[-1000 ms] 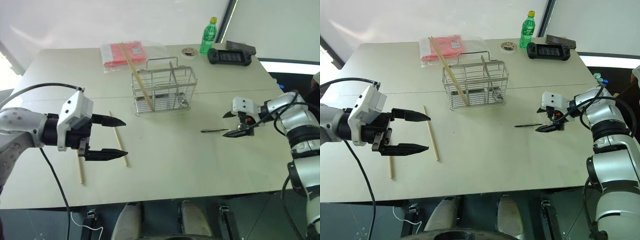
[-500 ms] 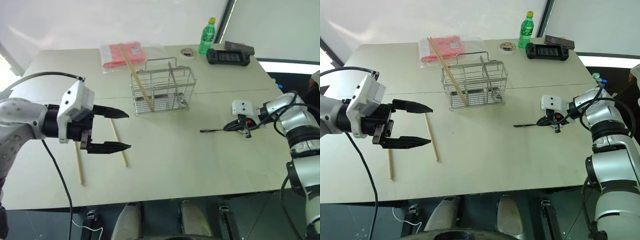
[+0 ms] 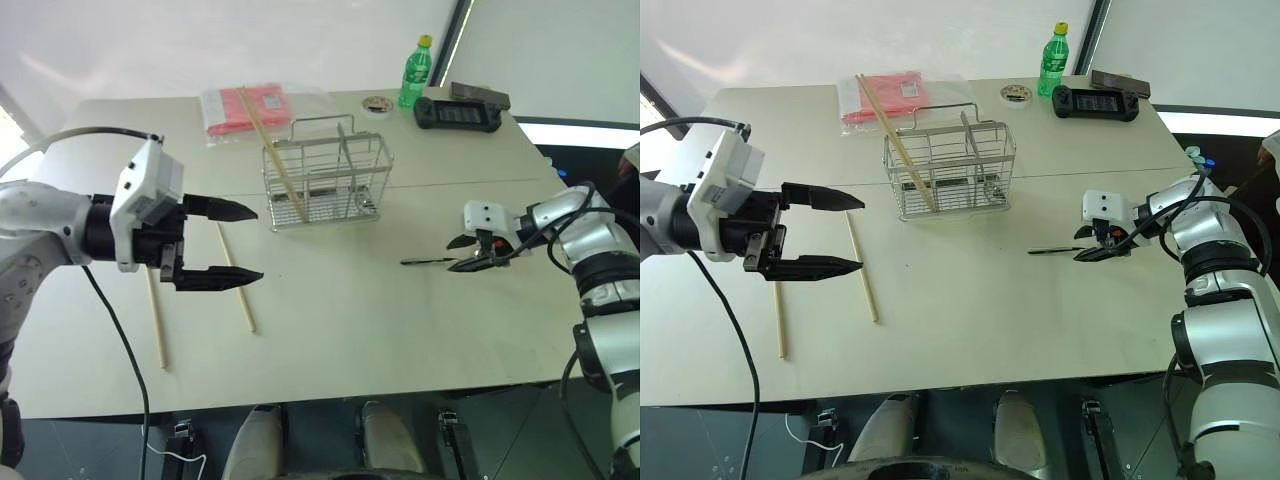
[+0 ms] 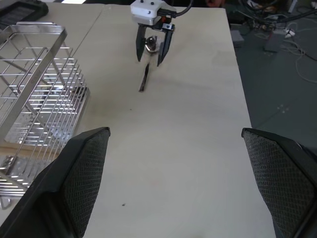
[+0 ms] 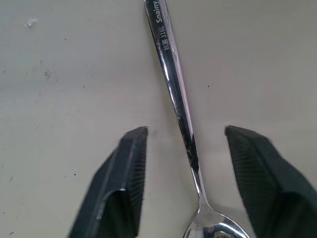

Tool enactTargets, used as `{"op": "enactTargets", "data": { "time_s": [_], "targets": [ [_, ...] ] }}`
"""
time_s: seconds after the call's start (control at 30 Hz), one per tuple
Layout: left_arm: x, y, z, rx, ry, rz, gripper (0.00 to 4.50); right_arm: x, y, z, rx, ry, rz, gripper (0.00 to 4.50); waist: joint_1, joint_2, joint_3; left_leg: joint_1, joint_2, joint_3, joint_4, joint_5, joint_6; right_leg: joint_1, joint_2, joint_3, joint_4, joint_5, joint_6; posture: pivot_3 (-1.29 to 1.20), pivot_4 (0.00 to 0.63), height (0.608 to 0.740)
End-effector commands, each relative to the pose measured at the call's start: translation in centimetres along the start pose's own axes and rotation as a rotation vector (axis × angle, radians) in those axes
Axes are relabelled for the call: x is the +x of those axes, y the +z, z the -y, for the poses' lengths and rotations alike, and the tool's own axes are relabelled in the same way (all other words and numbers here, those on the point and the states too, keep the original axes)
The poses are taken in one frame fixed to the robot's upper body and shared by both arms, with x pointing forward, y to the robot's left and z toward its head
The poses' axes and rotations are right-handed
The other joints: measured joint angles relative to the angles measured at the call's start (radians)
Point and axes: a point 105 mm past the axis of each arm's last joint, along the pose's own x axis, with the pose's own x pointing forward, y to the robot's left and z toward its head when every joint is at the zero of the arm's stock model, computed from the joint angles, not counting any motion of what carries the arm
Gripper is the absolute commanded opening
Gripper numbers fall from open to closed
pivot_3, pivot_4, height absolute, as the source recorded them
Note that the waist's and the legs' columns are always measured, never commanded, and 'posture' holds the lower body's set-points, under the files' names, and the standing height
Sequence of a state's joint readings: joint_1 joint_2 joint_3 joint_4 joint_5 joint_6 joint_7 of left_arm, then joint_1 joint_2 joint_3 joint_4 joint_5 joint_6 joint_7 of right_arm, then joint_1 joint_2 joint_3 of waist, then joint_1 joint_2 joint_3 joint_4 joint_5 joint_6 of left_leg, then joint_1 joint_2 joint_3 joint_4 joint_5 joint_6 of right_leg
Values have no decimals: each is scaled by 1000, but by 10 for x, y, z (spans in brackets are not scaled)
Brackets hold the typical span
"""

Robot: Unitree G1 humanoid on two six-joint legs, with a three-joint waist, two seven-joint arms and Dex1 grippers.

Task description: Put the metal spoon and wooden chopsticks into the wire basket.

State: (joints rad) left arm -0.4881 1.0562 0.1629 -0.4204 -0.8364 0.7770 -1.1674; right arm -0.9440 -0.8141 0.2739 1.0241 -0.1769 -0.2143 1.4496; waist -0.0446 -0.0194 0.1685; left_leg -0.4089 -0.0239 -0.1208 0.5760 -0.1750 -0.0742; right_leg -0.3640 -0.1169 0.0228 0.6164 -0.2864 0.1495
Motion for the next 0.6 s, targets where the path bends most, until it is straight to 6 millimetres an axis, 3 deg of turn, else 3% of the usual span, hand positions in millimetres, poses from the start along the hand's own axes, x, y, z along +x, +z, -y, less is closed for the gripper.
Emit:
{"op": "enactTargets", "data": {
  "time_s": [0.03, 0.2, 0.27, 0.4, 0.6],
  "targets": [
    [-1, 7, -4, 35, 15, 12, 4500, -10, -2, 5, -3, -40, -6, 2336, 0, 0, 0, 0, 0, 0, 0, 0, 0, 0, 0, 0, 0, 0, 0, 0, 150, 721],
    [-1, 10, -4, 43, 18, 15, 4500, -4, -7, 6, 15, -55, -17, 2336, 0, 0, 0, 0, 0, 0, 0, 0, 0, 0, 0, 0, 0, 0, 0, 0, 150, 721],
    [-1, 11, -4, 45, 20, 14, 4500, -2, -8, 6, 23, -59, -21, 1809, 0, 0, 0, 0, 0, 0, 0, 0, 0, 0, 0, 0, 0, 0, 0, 0, 150, 721],
    [-2, 13, -5, 49, 22, 16, 4500, -1, -7, 5, 38, -50, -13, 23, 0, 0, 0, 0, 0, 0, 0, 0, 0, 1, 0, 0, 0, 0, 0, 0, 150, 721],
    [-3, 14, -7, 51, 31, 19, 4500, 0, -6, 5, 33, -45, -7, 23, 0, 0, 0, 1, 0, 0, 0, 0, 0, 1, 0, 0, 0, 0, 0, 0, 150, 721]
  ]
}}
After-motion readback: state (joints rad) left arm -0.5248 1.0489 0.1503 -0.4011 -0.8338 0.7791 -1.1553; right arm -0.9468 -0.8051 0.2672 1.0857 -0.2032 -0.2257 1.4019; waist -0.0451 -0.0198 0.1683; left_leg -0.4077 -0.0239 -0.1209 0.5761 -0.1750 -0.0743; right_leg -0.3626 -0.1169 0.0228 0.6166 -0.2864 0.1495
